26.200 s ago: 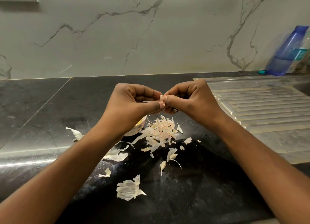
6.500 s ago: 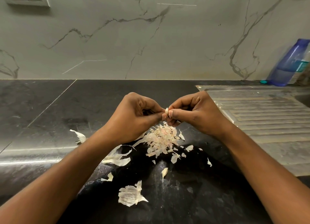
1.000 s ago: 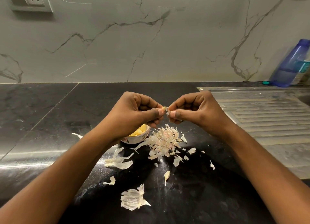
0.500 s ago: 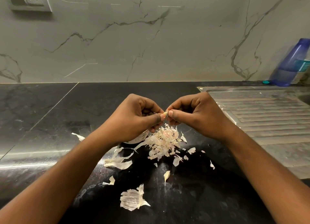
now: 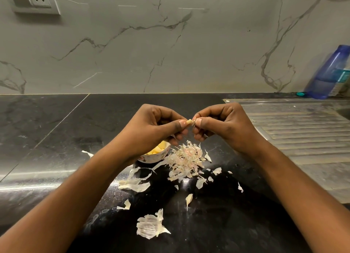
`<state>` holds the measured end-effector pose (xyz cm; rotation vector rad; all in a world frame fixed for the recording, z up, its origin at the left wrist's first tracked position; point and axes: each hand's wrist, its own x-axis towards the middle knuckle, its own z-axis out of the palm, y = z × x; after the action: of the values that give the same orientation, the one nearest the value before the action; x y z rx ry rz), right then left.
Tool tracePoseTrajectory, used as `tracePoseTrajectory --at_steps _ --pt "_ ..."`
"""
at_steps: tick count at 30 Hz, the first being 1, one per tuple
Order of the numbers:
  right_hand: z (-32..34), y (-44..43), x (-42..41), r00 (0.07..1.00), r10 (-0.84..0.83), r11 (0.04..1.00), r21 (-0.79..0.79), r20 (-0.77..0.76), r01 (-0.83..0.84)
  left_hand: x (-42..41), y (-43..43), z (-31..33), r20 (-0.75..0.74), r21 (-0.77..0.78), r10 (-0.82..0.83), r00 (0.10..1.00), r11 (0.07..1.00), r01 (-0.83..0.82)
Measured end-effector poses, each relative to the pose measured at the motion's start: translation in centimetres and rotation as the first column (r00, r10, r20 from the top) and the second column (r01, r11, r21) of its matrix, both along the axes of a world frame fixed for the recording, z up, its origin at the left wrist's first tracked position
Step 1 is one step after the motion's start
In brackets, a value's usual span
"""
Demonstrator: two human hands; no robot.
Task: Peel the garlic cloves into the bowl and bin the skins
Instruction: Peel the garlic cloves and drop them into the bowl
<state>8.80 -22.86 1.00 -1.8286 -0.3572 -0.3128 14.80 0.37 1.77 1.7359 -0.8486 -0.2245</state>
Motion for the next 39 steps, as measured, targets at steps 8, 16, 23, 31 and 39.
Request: tracePoseTrajectory --at_steps 8,16,23,31,39 --pt "-0.01 0.13 0.08 0.998 -0.046 0.999 0.006 -0.034 0.046 0.28 0.25 -0.47 0.271 -0.086 0.107 0.957 0.993 -0.087" --pt "-0.1 0.26 0.16 0.996 -0.081 0.996 -0.04 -0.028 0.08 0.14 -0.05 -0.66 0.36 -0.094 0.151 0.921 0.988 -0.125" --pt "-0.07 0.42 0.06 0.996 -0.085 0.995 -0.06 -0.032 0.083 -0.14 -0.22 -0.69 0.363 -0.034 0.141 0.921 0.99 -0.139" --pt "-0.04 0.26 -0.01 0.998 -0.042 0.995 -0.093 -0.04 0.038 -0.03 -0.32 -0.71 0.377 -0.003 0.156 0.913 0.986 -0.167" --pt "-0.01 0.11 0.12 0.999 -0.015 0.997 -0.08 -0.032 0.013 0.06 -0.25 -0.62 0.378 -0.005 0.161 0.912 0.985 -0.172"
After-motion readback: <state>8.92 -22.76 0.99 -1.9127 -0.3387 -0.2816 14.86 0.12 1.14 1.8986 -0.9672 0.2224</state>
